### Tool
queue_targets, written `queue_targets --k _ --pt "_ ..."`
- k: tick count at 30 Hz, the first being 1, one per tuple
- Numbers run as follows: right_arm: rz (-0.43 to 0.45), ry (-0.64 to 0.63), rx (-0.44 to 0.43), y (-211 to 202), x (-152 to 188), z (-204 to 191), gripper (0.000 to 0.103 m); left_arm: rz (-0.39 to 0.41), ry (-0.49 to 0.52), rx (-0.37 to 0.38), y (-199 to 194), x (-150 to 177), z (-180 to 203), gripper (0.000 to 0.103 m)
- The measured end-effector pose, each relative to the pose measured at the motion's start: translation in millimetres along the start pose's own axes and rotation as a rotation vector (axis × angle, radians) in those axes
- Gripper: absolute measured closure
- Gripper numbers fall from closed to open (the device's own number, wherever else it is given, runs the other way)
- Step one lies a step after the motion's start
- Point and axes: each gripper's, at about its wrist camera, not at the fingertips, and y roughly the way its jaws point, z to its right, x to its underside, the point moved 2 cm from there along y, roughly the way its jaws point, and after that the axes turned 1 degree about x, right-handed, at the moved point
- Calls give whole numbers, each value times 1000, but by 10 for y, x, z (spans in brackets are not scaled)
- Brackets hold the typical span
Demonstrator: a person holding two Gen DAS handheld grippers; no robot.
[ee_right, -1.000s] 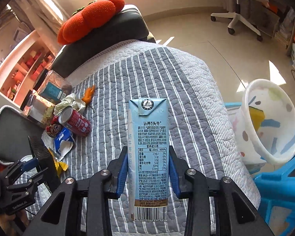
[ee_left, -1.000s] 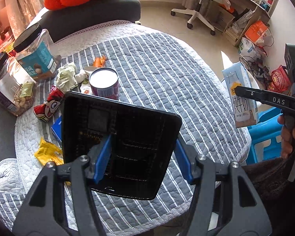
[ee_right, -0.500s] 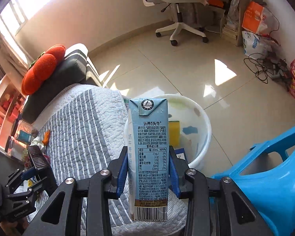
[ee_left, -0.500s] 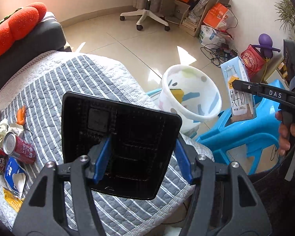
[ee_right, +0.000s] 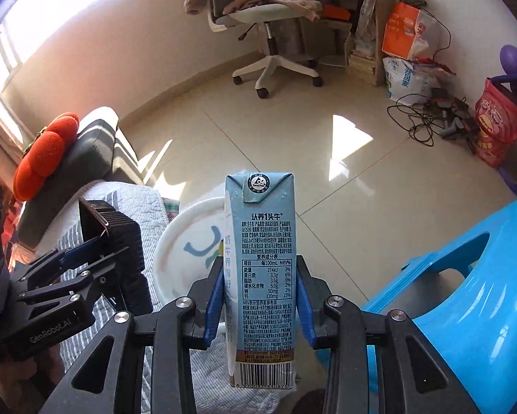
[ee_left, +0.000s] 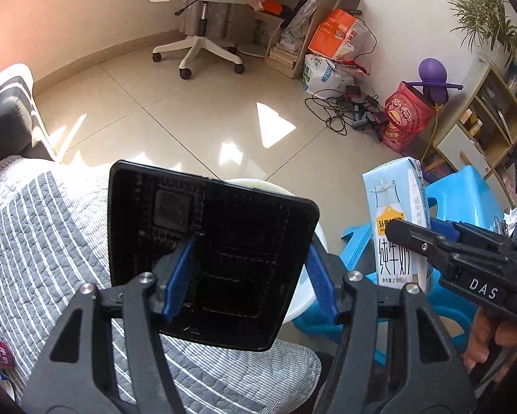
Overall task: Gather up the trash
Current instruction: 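Open the left tool and right tool to drop tray and carton into bucket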
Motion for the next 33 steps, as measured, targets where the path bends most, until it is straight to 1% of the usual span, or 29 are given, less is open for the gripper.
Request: queue_targets --k 3,5,6,8,9,10,16,23,26,29,31,33 --pt "-2 13 -2 16 -23 36 65 10 6 8 73 1 6 38" --pt "-3 20 0 37 -37 43 65 5 8 27 111 8 4 27" --pt "-4 24 -1 44 -45 52 65 2 7 21 114 27 -9 16" --pt "-7 32 -4 56 -58 44 65 0 3 -3 94 62 -32 10" --pt "-8 34 -6 63 -66 37 65 -10 -1 -15 81 87 -62 5" --pt "-7 34 -7 69 -73 26 65 -16 -10 -29 55 113 -99 2" --pt "-13 19 -8 165 -90 -124 65 3 -66 -103 -247 324 -391 1" --pt "-28 -33 -9 339 -105 -440 65 2 -199 -178 -687 724 -888 1" --pt "-33 -43 -8 416 -112 -530 65 11 -244 -218 -878 883 -1084 1" --pt "-34 -40 -2 488 -122 -576 65 37 -287 -232 -1058 988 -1222 1" --pt "-32 -33 3 540 -131 -597 65 49 -288 -243 -1155 1059 -1269 1" --pt "-27 -30 12 590 -147 -614 65 52 -271 -271 -1234 1147 -1307 1"
